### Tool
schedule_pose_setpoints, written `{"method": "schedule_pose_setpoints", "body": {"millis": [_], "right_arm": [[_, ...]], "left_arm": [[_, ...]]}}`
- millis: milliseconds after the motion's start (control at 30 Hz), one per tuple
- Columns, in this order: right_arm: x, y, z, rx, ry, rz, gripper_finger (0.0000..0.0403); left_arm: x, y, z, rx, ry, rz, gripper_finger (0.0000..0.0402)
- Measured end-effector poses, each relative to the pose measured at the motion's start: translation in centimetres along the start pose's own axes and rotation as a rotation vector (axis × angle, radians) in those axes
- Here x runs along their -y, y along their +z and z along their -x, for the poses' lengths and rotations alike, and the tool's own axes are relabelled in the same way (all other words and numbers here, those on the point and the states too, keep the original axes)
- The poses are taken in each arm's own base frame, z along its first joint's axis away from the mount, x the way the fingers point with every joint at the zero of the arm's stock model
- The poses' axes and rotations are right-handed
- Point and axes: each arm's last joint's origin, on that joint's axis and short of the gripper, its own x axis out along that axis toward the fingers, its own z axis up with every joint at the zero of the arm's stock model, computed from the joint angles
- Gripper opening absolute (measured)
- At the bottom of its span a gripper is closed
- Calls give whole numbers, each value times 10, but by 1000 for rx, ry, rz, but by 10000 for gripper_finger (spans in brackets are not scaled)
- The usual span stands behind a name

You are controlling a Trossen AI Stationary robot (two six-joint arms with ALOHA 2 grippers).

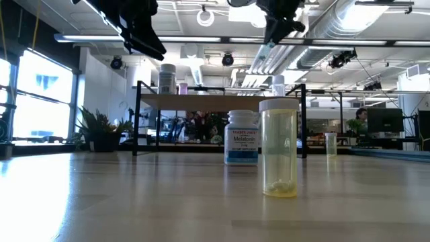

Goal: Pick and place medicine bottles onto shelf by color
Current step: Put the left blue pill bottle on the shelf

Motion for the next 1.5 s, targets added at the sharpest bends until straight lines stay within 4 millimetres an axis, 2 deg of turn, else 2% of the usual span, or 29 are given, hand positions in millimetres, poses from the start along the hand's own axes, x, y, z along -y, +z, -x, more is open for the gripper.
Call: {"method": "schedule_pose_setpoints", "body": {"millis": [133,233,400,733,1067,1500], "right_arm": [[21,1,-15,-80,-43,28,108],[28,1,-28,-130,-58,57,108],[27,3,-50,-195,-34,141,108],[24,-3,-79,-344,-10,267,108],[11,-6,-84,-385,-12,421,108],[10,-6,-100,-419,-37,505,108]], "left_arm": [[0,0,-3,-11,0,48,207],[0,-1,-5,-15,0,77,207],[0,-1,-5,-15,4,123,207],[0,-1,-5,-14,4,137,207],[-1,-1,-5,-14,30,135,207],[-1,-1,-4,-14,27,136,207]]}}
